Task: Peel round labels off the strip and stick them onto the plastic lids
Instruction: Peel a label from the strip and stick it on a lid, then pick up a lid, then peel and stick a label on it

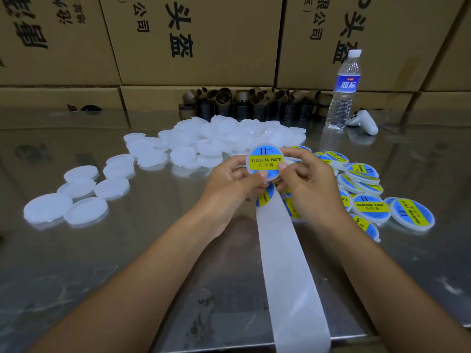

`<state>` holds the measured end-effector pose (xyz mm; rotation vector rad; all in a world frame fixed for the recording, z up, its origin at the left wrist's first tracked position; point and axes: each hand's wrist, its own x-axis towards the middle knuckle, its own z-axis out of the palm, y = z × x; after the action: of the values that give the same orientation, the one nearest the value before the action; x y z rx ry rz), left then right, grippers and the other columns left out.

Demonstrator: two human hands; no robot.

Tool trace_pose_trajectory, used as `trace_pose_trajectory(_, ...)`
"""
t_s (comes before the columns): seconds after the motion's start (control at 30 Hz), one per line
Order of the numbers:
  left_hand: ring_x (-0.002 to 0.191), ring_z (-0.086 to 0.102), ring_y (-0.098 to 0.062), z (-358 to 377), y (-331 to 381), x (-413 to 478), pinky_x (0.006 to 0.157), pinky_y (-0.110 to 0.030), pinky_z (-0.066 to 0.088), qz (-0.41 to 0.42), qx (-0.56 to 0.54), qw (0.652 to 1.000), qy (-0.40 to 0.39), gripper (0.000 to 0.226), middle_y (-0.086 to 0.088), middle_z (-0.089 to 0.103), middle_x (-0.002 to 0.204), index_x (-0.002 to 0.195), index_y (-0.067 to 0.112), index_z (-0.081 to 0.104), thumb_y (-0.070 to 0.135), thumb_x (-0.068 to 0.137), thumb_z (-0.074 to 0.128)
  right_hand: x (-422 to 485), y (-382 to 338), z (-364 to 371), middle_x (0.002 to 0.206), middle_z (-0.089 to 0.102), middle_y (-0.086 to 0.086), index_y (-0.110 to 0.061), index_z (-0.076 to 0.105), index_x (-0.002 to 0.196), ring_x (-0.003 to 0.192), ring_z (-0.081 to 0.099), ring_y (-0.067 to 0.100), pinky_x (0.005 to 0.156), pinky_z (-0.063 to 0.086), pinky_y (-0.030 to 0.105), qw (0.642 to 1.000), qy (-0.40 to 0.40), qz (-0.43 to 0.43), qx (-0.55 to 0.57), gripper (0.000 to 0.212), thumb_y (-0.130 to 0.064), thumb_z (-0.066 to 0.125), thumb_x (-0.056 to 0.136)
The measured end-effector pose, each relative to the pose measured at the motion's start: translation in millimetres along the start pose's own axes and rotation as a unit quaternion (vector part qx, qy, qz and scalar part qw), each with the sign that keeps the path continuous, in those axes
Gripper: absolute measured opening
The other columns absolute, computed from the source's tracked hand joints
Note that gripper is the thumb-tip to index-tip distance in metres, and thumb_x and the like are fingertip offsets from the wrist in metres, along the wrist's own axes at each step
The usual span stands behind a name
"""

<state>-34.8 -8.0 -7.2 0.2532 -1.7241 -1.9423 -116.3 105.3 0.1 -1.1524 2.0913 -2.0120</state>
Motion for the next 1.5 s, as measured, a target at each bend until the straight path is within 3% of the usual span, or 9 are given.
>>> trace_pose_trajectory(0.3,0.083,0.069,-0.014,-1.3,1.1,2.2,0.079,-0.026,0.057,-0.003,-0.009,1.000,0.010,0.013,-0.004,0.074,0.091,0.106,0.015,0.064,0.015,0.094,0.057,-0.2,-3.5,-0.6,0.055,0.061,-0.009,-0.032,0.060,0.093,0.052,0.055,0.001,0.056,0.046,0.015,1.000,0.020,-0.003,0.011,0.026,-0.007,0.054,0.093)
trace_pose_trajectory(0.57,0.071,0.066,-0.007,-9.5,5.5,2.6,0.072,-0.023,0.056,-0.025,-0.015,0.997,0.067,0.012,0.006,0.067,0.077,0.097,0.019,0.064,0.011,0.095,0.056,13.5,8.2,-21.3,0.054,0.059,-0.008,-0.018,0.060,0.089,0.044,0.058,0.005,0.059,0.052,0.025,0.950,0.270,0.113,0.105,0.007,-0.014,0.055,0.093)
trace_pose_trajectory(0.77,0.067,0.063,-0.008,-25.1,10.2,3.2,0.069,-0.023,0.053,-0.030,-0.003,0.992,0.126,0.015,0.005,0.064,0.073,0.094,0.017,0.063,0.005,0.093,0.056,15.7,14.2,-26.9,0.067,0.059,0.005,0.001,0.053,0.116,0.052,0.064,0.006,0.050,0.050,0.013,0.920,0.303,0.182,0.169,0.026,-0.012,0.056,0.094)
trace_pose_trajectory(0.87,0.067,0.063,-0.008,-26.2,9.3,3.2,0.068,-0.023,0.053,-0.033,0.003,0.991,0.129,0.014,0.004,0.064,0.073,0.094,0.017,0.063,0.004,0.092,0.056,16.2,15.5,-26.2,0.081,0.065,0.004,0.002,0.048,0.130,0.077,0.068,0.012,0.072,0.055,0.018,0.928,0.283,0.195,0.147,0.039,-0.011,0.054,0.093)
trace_pose_trajectory(0.97,0.065,0.063,-0.006,-27.3,7.0,4.2,0.067,-0.022,0.053,-0.033,0.019,0.990,0.135,0.014,0.006,0.065,0.073,0.093,0.017,0.064,0.005,0.092,0.056,15.8,19.2,-25.8,0.105,0.066,0.017,0.006,0.050,0.125,0.115,0.057,0.033,0.101,0.045,0.044,0.936,0.278,0.200,0.086,0.041,-0.013,0.056,0.088)
trace_pose_trajectory(1.07,0.066,0.063,-0.006,-31.0,4.2,5.6,0.068,-0.021,0.052,-0.035,0.038,0.987,0.151,0.015,0.005,0.065,0.076,0.094,0.017,0.063,0.005,0.093,0.054,16.0,18.8,-22.9,0.108,0.060,0.001,-0.019,0.060,0.114,0.101,0.055,0.026,0.103,0.042,0.045,0.942,0.264,0.203,0.045,0.027,-0.017,0.057,0.087)
trace_pose_trajectory(1.17,0.070,0.059,-0.008,-37.1,0.2,9.7,0.067,-0.021,0.049,-0.034,0.070,0.979,0.187,0.017,0.001,0.063,0.081,0.092,0.019,0.061,0.004,0.093,0.052,14.6,16.2,-21.3,0.125,0.058,0.007,-0.022,0.056,0.126,0.093,0.059,0.020,0.091,0.047,0.035,0.945,0.280,0.169,0.018,0.040,-0.015,0.056,0.086)
trace_pose_trajectory(1.4,0.065,0.051,-0.005,-62.3,0.9,41.2,0.046,-0.002,0.036,-0.014,0.212,0.933,0.290,0.018,0.005,0.055,0.082,0.104,0.014,0.060,0.004,0.092,0.051,10.8,11.2,-14.5,0.117,0.059,0.003,-0.027,0.059,0.100,0.071,0.057,0.005,0.078,0.047,0.028,0.957,0.271,0.106,-0.013,0.024,-0.007,0.055,0.086)
trace_pose_trajectory(1.5,0.088,0.057,-0.013,-68.8,3.1,61.2,0.070,-0.012,0.041,0.008,0.338,0.899,0.278,0.023,0.001,0.057,0.100,0.114,0.012,0.059,0.009,0.092,0.055,10.0,14.1,-12.5,0.115,0.059,0.003,-0.023,0.058,0.097,0.063,0.055,-0.012,0.057,0.039,0.002,0.965,0.249,0.085,-0.008,0.022,-0.004,0.055,0.087)
